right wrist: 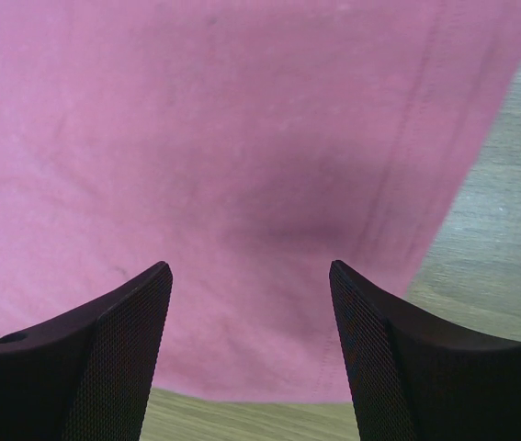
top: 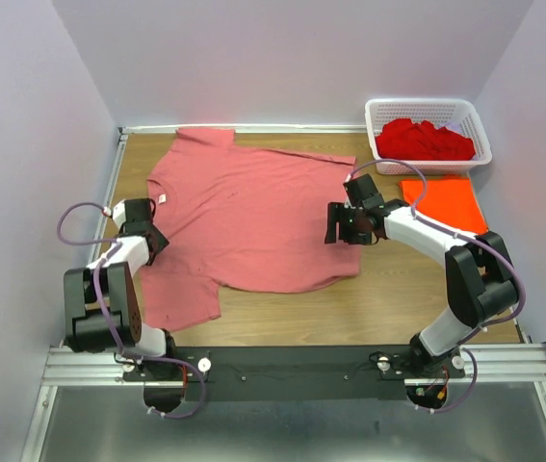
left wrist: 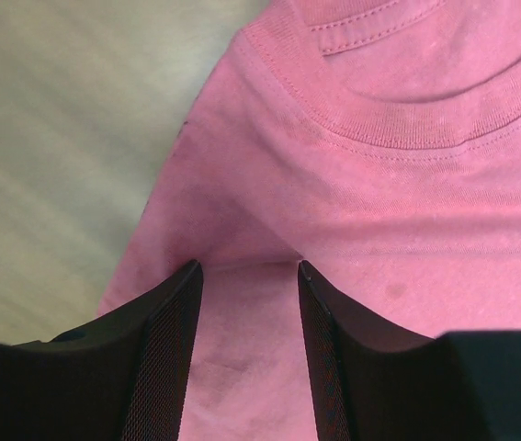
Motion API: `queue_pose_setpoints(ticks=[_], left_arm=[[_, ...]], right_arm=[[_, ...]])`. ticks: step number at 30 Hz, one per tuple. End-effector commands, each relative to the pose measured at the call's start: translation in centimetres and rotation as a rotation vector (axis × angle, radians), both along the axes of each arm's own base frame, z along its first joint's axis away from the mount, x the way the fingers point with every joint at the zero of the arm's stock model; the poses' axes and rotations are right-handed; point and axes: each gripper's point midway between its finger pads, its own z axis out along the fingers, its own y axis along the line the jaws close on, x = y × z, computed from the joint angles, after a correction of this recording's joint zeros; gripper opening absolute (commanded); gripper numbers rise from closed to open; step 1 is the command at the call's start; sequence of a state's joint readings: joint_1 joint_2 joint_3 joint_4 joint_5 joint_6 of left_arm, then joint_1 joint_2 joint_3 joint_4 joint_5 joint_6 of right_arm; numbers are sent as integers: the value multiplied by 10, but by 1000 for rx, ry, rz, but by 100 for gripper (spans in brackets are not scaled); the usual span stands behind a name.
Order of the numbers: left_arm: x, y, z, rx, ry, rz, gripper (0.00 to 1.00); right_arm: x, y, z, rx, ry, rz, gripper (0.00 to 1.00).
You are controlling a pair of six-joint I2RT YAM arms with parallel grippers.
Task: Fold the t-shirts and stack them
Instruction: Flatten the tshirt out
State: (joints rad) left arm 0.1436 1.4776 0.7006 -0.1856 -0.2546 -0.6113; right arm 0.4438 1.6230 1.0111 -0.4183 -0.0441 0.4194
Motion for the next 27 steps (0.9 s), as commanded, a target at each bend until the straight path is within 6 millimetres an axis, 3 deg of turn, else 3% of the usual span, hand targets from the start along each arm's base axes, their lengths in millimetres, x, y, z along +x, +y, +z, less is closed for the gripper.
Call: queue_pose_setpoints(ticks=[1, 3, 8, 12, 14, 15, 16, 17, 20, 22, 24, 27], left_arm=[[-48, 5, -15, -35, 84, 91, 54], [-50, 10, -8, -24, 65, 114, 54], [-37, 22, 31, 41, -33, 116, 58], [-20, 20, 66, 68, -131, 59, 64], [-11, 7, 83, 79, -180, -2, 67], [-6, -1, 90, 89, -194, -42, 67], [0, -10, 100, 94, -221, -73, 68], [6, -33, 105, 89, -237, -145, 68], [23, -74, 123, 81, -299, -271, 68], [34, -113, 129, 53, -326, -393, 68], [36, -149, 128, 25, -332, -497, 67], [37, -193, 120, -17, -323, -618, 66]], right_arm=[[4, -17, -3, -59, -1, -68, 77], [18, -16, 6, -56, -29, -83, 77], [67, -15, 26, -64, -110, -105, 77], [128, -6, 40, -39, -185, -132, 73], [153, -9, 42, -39, -217, -156, 71], [164, -11, 42, -46, -233, -166, 68], [183, -6, 55, -28, -273, -171, 67], [194, -9, 39, -36, -255, -181, 65], [228, -7, 30, -44, -282, -195, 57], [245, -9, 29, -56, -307, -207, 49], [262, -7, 17, -54, -313, -215, 39], [277, -8, 0, -53, -309, -236, 37]])
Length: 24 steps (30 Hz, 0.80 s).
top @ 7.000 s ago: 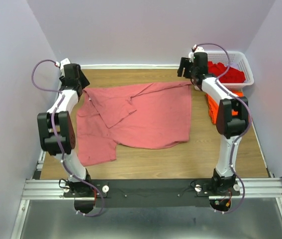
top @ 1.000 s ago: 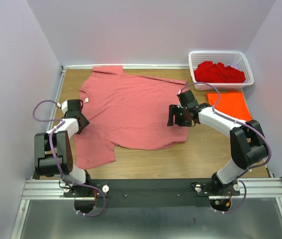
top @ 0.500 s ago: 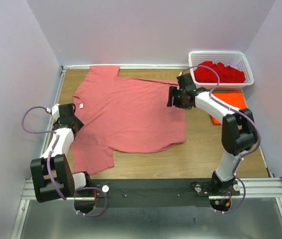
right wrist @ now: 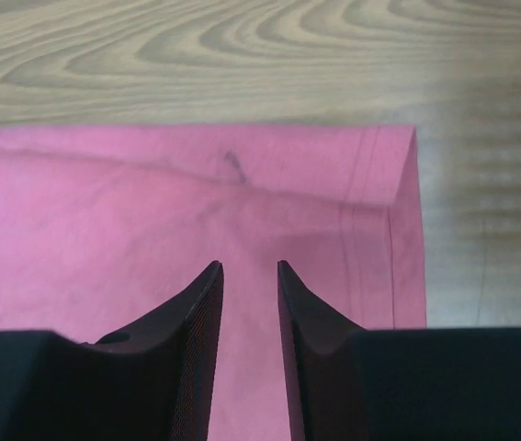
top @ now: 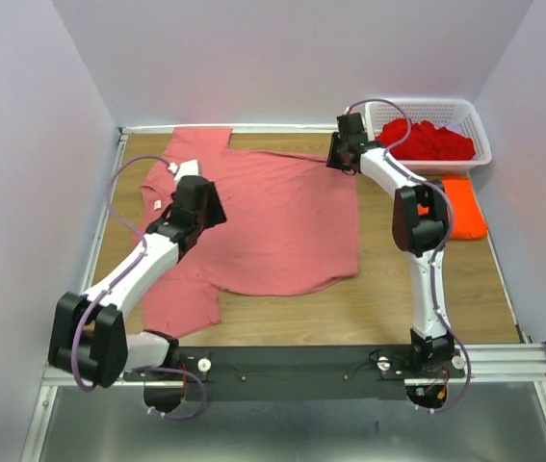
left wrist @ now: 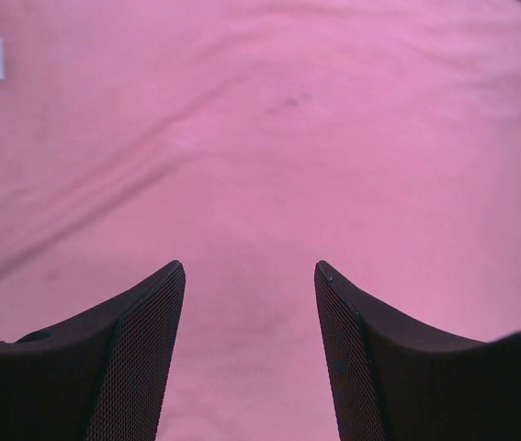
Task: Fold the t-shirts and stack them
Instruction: Flatten the tshirt out
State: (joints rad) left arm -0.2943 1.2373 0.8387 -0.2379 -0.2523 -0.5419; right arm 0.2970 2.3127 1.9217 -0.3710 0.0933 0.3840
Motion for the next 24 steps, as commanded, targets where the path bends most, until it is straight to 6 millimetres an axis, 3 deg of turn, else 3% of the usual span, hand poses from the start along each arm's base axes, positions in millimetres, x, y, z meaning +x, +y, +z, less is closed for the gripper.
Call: queue_pose_setpoints(ticks=[1, 3, 6, 17, 21, 24], left_arm=[[3, -52, -6, -23, 1, -164, 66], [-1, -75, -19, -30, 29, -228, 66], [-10, -90, -50, -31, 108, -276, 66], [-51, -95, -122, -22, 340, -350, 66], [-56, -96, -128, -21, 372, -363, 66], [-55, -94, -121, -18, 355, -351, 65]], right_arm=[[22, -5, -20, -26, -10, -39, 37], [28, -6, -30, -39, -10, -50, 35], [35, -9, -39, -46, -12, -61, 33], [62, -10, -47, -51, -62, -67, 33], [80, -14, -51, -62, -99, -66, 35], [99, -18, -41, -61, -158, -68, 41]])
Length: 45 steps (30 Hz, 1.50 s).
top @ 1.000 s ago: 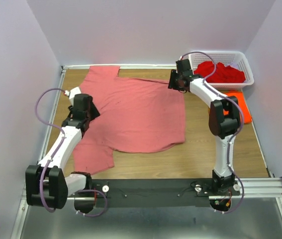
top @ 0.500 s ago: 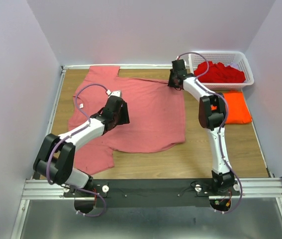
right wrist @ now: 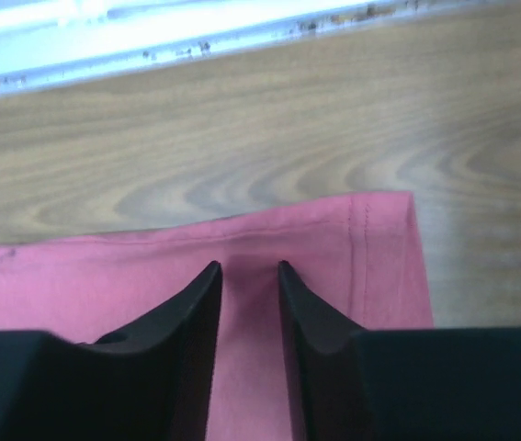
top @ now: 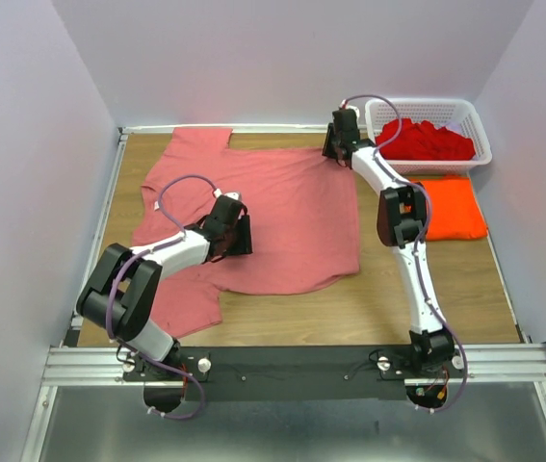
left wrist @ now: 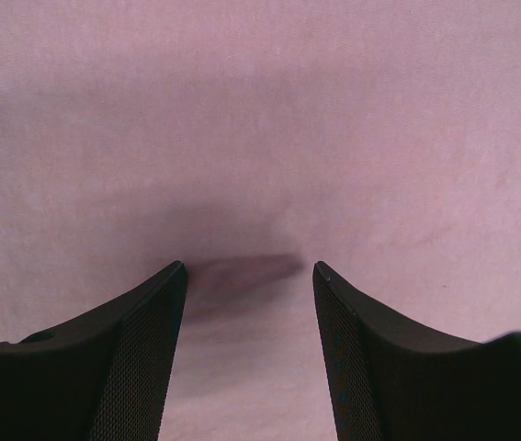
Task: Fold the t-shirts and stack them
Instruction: Flatten the tshirt out
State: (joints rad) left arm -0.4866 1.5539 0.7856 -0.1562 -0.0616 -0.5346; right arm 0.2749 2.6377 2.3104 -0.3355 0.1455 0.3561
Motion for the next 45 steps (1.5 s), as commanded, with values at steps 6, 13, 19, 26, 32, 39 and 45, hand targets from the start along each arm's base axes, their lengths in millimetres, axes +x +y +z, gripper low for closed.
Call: queue_pose_setpoints(ticks=[6, 13, 19, 26, 32, 39, 45], left_arm=[[-3, 4, 17, 4, -23, 35, 65], [22, 5, 60, -9, -150, 79, 66], [39, 9, 82, 48, -236, 52, 66], [52, 9, 89, 71, -316, 21, 66], [51, 19, 84, 110, -370, 23, 66], [55, 16, 86, 101, -386, 12, 66], [55, 16, 88, 105, -391, 8, 66]], right_arm=[[35, -17, 26, -26, -126, -9, 52], [-32, 3, 82, 73, -61, 105, 60], [-144, -3, 104, 126, 49, 153, 65], [-286, -16, 74, 232, 267, 177, 66], [-379, -25, 35, 262, 463, 193, 66], [-424, -35, 19, 278, 552, 170, 66], [-447, -33, 3, 296, 626, 202, 61]])
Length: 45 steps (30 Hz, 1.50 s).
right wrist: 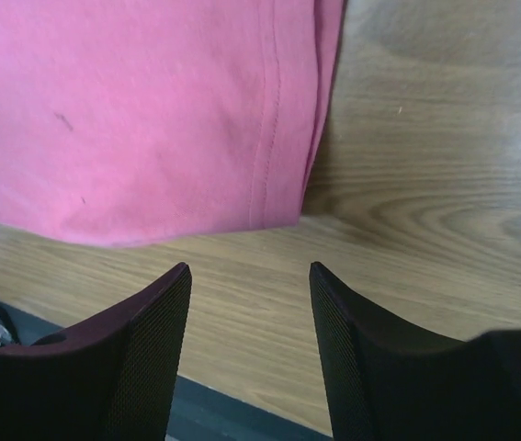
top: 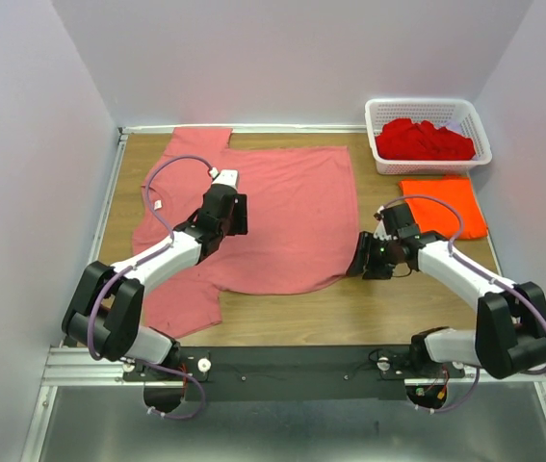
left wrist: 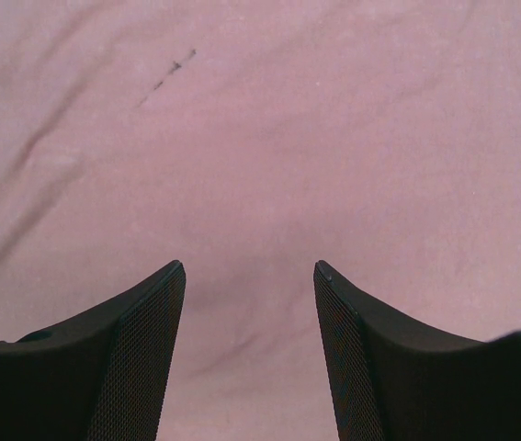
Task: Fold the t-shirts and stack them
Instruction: Flatten the tshirt out
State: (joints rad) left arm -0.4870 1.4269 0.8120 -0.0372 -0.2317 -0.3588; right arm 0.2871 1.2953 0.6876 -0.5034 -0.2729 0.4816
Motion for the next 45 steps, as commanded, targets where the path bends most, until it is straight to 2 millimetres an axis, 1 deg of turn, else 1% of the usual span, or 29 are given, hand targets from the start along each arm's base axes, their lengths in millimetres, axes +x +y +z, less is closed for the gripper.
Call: queue_pose_setpoints(ticks=[1, 2, 5, 8, 14, 18, 22, 23, 25, 26, 28, 31, 33, 35, 37, 40, 41, 43, 44, 45], left_arm=[[7, 0, 16, 1, -60, 7, 66], [8, -1, 14, 2, -57, 4, 66], [8, -2, 15, -1, -57, 0, 66], [8, -2, 15, -2, -57, 1, 66], [9, -4, 16, -5, -58, -3, 66], [9, -3, 17, -4, -61, -2, 66], [9, -3, 17, -2, -62, 1, 66], [9, -1, 17, 2, -63, 4, 66], [9, -2, 18, 0, -66, 4, 66], [10, -2, 18, 0, -66, 4, 66], [10, -2, 16, 2, -62, 2, 66], [10, -4, 15, 1, -56, -2, 66], [10, -3, 15, 3, -57, 0, 66], [10, -2, 14, 5, -56, 2, 66], [10, -2, 15, 3, -59, 4, 66], [10, -2, 17, 4, -62, 3, 66], [10, -2, 17, 3, -63, 5, 66], [11, 0, 17, 9, -65, 12, 66], [11, 0, 18, 7, -65, 15, 66], [12, 0, 19, 8, -69, 17, 66]], right_arm=[[-24, 4, -13, 30, 98, 29, 58], [-27, 3, -20, 20, 125, 32, 56], [-24, 0, -27, -7, 132, 33, 47], [-16, 0, -26, -14, 110, 29, 43], [12, -1, -22, -45, 51, -10, 33], [36, 6, -13, -32, 13, -24, 32], [52, 10, -9, -28, -13, -27, 31], [59, 12, -4, -27, -28, -30, 31], [67, 14, -1, -20, -39, -37, 31], [74, 16, 2, -15, -49, -39, 31], [78, 18, 0, -16, -47, -39, 31], [81, 18, -9, -28, -26, -36, 31], [78, 16, -13, -37, -18, -31, 32], [76, 15, -11, -41, -26, -33, 32], [71, 13, -5, -36, -38, -34, 33], [64, 9, 2, -43, -48, -46, 38], [62, 3, 11, -57, -77, -62, 40], [61, -5, 19, -92, -106, -85, 45], [64, -14, 28, -126, -143, -107, 45], [59, -19, 27, -153, -131, -104, 45]])
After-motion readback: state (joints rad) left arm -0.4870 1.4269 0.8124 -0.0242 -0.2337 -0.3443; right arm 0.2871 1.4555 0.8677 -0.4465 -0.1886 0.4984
